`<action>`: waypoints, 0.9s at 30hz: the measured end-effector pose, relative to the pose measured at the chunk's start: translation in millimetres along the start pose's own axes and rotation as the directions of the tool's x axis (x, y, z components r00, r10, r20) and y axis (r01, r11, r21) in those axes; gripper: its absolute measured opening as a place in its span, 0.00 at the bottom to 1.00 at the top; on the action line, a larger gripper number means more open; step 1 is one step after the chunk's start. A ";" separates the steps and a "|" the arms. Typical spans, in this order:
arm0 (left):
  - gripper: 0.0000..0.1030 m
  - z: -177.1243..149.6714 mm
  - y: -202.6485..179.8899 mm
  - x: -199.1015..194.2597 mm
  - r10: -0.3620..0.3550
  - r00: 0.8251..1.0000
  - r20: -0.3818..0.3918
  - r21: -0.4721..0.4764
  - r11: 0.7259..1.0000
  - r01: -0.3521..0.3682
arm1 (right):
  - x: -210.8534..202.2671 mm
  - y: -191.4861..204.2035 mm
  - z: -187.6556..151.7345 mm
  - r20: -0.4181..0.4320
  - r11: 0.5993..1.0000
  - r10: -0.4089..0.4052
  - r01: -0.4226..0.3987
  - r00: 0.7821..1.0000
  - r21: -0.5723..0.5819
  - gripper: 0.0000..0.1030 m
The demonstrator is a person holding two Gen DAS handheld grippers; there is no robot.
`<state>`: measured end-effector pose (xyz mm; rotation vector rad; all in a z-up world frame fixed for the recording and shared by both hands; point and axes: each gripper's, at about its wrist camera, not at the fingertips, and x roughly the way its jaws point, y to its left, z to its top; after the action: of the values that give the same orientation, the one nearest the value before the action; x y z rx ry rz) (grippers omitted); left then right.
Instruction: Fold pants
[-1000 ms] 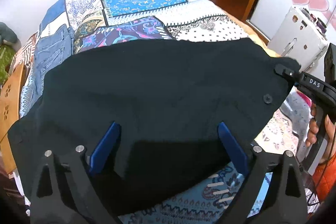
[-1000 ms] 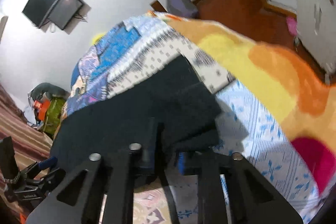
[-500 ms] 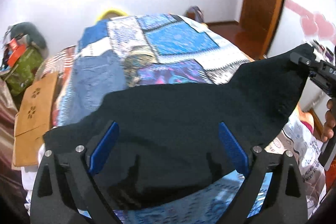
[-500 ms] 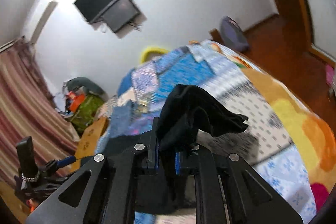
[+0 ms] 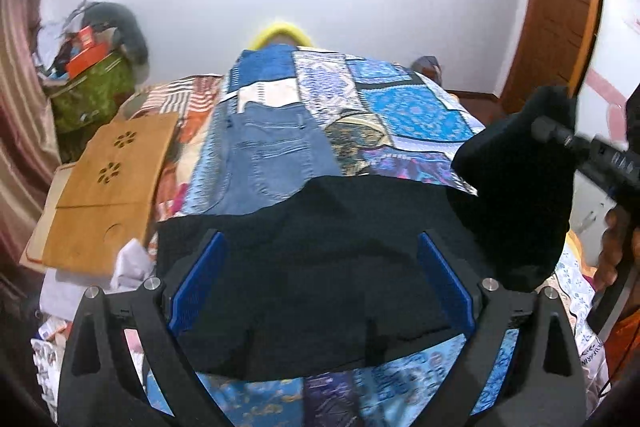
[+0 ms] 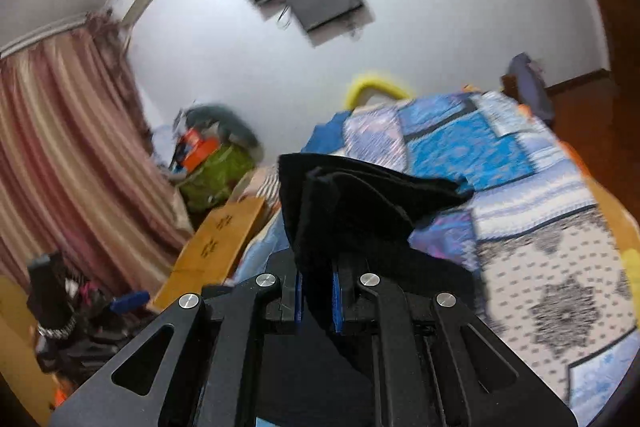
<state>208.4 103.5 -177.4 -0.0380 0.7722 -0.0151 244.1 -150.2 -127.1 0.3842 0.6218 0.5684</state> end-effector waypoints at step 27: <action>0.76 12.6 -69.9 65.3 -0.108 0.988 -0.114 0.097 0.988 0.120 | 22.5 -10.7 -51.3 -0.282 0.974 -0.069 0.004 0.957 -0.224 0.40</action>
<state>264.0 32.2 -211.1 0.0176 0.8764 -0.1675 230.5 -136.4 -180.8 0.0775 0.8351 0.6568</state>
